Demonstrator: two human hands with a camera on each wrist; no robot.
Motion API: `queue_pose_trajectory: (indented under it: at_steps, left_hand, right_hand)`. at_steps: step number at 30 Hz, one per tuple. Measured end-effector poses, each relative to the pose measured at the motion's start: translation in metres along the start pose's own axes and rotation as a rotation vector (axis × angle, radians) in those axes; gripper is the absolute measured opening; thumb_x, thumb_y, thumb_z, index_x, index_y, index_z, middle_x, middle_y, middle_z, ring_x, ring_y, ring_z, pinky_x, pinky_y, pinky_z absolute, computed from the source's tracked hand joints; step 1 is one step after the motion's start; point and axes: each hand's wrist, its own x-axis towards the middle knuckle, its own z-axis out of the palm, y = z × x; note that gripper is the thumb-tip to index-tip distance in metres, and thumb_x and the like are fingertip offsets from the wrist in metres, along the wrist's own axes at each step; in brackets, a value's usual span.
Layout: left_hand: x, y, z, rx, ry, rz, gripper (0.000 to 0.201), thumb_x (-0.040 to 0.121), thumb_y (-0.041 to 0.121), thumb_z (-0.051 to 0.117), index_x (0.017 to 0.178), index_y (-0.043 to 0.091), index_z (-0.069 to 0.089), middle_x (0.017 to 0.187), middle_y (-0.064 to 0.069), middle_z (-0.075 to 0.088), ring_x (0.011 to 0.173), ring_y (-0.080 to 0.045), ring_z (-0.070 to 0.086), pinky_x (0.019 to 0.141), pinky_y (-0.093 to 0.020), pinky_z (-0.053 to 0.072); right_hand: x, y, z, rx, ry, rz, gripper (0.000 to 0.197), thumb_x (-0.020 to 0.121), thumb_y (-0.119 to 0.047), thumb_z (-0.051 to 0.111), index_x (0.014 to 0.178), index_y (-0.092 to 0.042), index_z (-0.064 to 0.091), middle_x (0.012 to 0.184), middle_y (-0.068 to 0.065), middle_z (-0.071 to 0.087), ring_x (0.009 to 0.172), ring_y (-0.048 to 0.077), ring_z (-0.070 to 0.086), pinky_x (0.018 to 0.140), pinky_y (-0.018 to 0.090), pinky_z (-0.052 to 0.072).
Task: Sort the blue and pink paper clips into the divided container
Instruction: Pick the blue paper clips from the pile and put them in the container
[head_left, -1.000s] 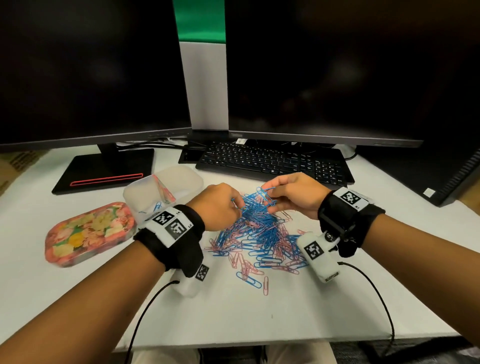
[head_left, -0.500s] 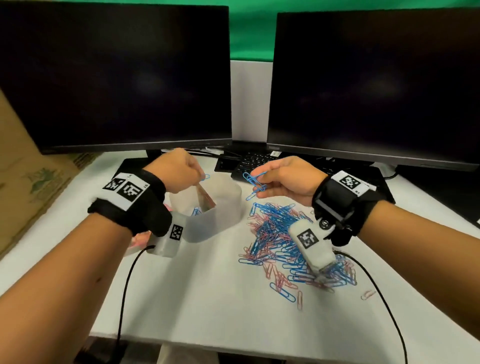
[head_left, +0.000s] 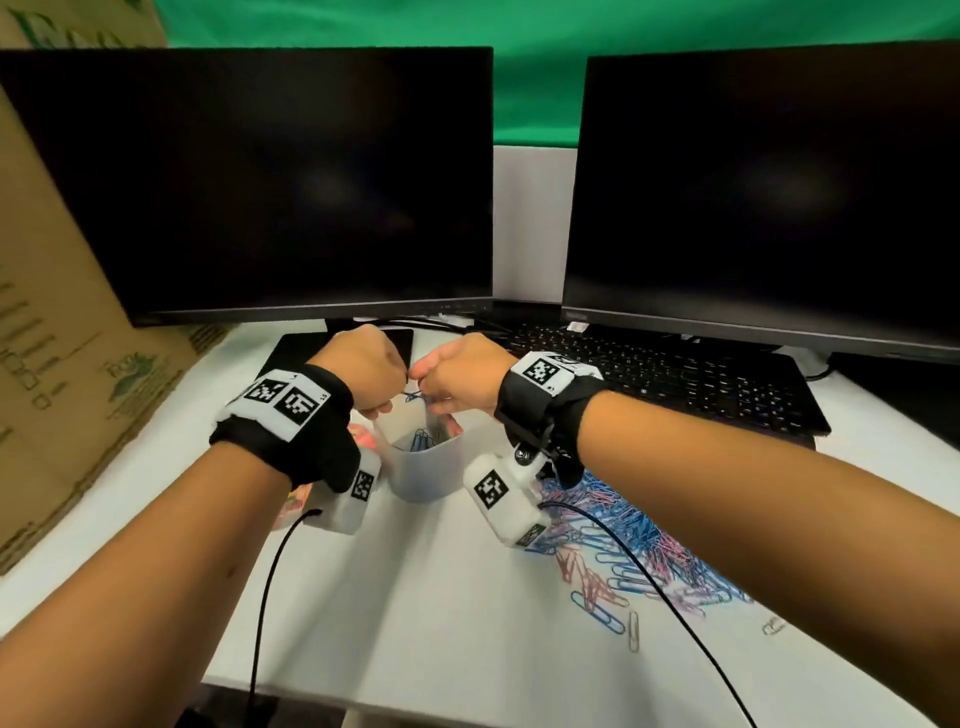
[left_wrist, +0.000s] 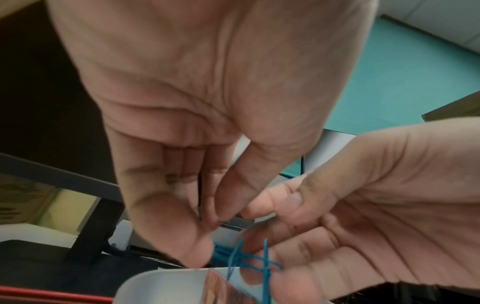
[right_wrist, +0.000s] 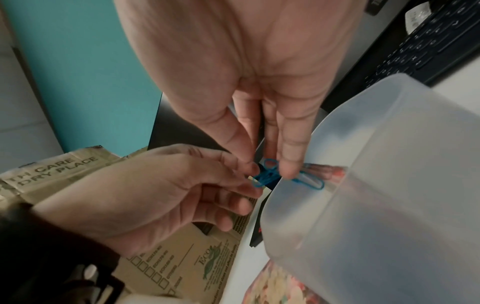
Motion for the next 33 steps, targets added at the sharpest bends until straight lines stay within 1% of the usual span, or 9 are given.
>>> queue_pose_trajectory:
  at_steps: [2, 7, 9, 11, 14, 17, 21, 25, 33]
  left_hand:
    - [-0.001, -0.001, 0.000, 0.013, 0.019, 0.019, 0.023, 0.092, 0.005, 0.047, 0.102, 0.007, 0.068, 0.088, -0.013, 0.072, 0.073, -0.020, 0.071, 0.060, -0.029, 0.058]
    - [-0.007, 0.008, 0.003, 0.101, 0.061, 0.102, 0.029, 0.087, 0.005, 0.044, 0.091, 0.011, 0.072, 0.086, -0.012, 0.073, 0.077, -0.026, 0.072, 0.063, -0.032, 0.060]
    - [-0.010, 0.017, 0.009, 0.108, 0.070, 0.149, 0.029, 0.086, 0.005, 0.046, 0.089, 0.014, 0.073, 0.087, -0.006, 0.071, 0.076, -0.024, 0.068, 0.062, -0.031, 0.057]
    - [-0.013, 0.024, 0.015, 0.081, 0.063, 0.200, 0.027, 0.087, 0.007, 0.049, 0.092, 0.018, 0.073, 0.090, 0.001, 0.068, 0.085, -0.020, 0.065, 0.072, -0.031, 0.055]
    - [-0.021, 0.035, 0.033, 0.058, 0.024, 0.304, 0.021, 0.087, 0.011, 0.056, 0.092, 0.022, 0.072, 0.088, 0.006, 0.067, 0.088, -0.017, 0.064, 0.082, -0.031, 0.055]
    - [-0.033, 0.044, 0.058, 0.102, -0.056, 0.447, 0.013, 0.086, 0.017, 0.062, 0.088, 0.023, 0.073, 0.076, 0.014, 0.063, 0.079, -0.010, 0.060, 0.072, -0.021, 0.046]
    - [-0.044, 0.040, 0.093, 0.233, -0.198, 0.556, 0.011, 0.083, 0.015, 0.065, 0.086, 0.020, 0.074, 0.077, 0.011, 0.067, 0.072, -0.007, 0.058, 0.063, -0.017, 0.039]
    - [-0.050, 0.029, 0.114, 0.403, -0.274, 0.554, 0.020, 0.079, 0.011, 0.057, 0.086, 0.019, 0.075, 0.086, 0.006, 0.073, 0.080, -0.013, 0.063, 0.069, -0.021, 0.048]
    - [-0.047, 0.016, 0.129, 0.506, -0.280, 0.514, 0.023, 0.078, 0.017, 0.060, 0.093, 0.028, 0.075, 0.096, 0.004, 0.072, 0.087, -0.018, 0.065, 0.078, -0.030, 0.055]
  right_hand:
    - [-0.004, -0.001, -0.006, 0.025, -0.001, -0.020, 0.027, 0.086, 0.005, 0.055, 0.081, -0.020, 0.063, 0.093, 0.009, 0.062, 0.084, 0.022, 0.059, 0.088, 0.043, 0.055]
    - [-0.025, 0.004, -0.037, 0.261, 0.013, 0.021, 0.020, 0.093, 0.007, 0.045, 0.104, -0.002, 0.060, 0.083, 0.013, 0.054, 0.075, 0.022, 0.055, 0.063, 0.023, 0.056]
    - [-0.036, 0.012, -0.054, 0.229, 0.062, 0.005, 0.020, 0.092, 0.006, 0.049, 0.105, 0.000, 0.063, 0.089, 0.014, 0.059, 0.080, 0.024, 0.061, 0.070, 0.028, 0.059]
    - [-0.048, 0.023, -0.072, 0.161, 0.116, -0.015, 0.019, 0.090, 0.005, 0.054, 0.105, 0.002, 0.066, 0.092, 0.014, 0.063, 0.083, 0.024, 0.064, 0.077, 0.034, 0.059]
    - [-0.070, 0.048, -0.099, -0.014, 0.184, -0.025, 0.013, 0.090, 0.002, 0.059, 0.096, -0.004, 0.068, 0.084, 0.012, 0.066, 0.077, 0.022, 0.065, 0.069, 0.032, 0.059]
    - [-0.093, 0.076, -0.117, -0.296, 0.192, -0.025, 0.015, 0.088, -0.001, 0.061, 0.088, -0.013, 0.069, 0.073, 0.005, 0.066, 0.066, 0.015, 0.064, 0.062, 0.029, 0.056]
    - [-0.133, 0.099, -0.117, -0.735, 0.126, -0.050, 0.018, 0.084, -0.011, 0.063, 0.084, -0.025, 0.074, 0.066, -0.018, 0.062, 0.059, -0.009, 0.055, 0.059, 0.003, 0.040]
    - [-0.161, 0.111, -0.094, -0.862, -0.030, -0.001, 0.021, 0.080, -0.014, 0.054, 0.084, -0.022, 0.073, 0.072, -0.011, 0.070, 0.066, 0.000, 0.061, 0.073, 0.025, 0.053]
    - [-0.173, 0.128, -0.049, -1.000, -0.262, -0.149, 0.021, 0.086, -0.029, 0.056, 0.101, -0.022, 0.071, 0.100, -0.001, 0.069, 0.094, 0.021, 0.061, 0.079, 0.034, 0.051]
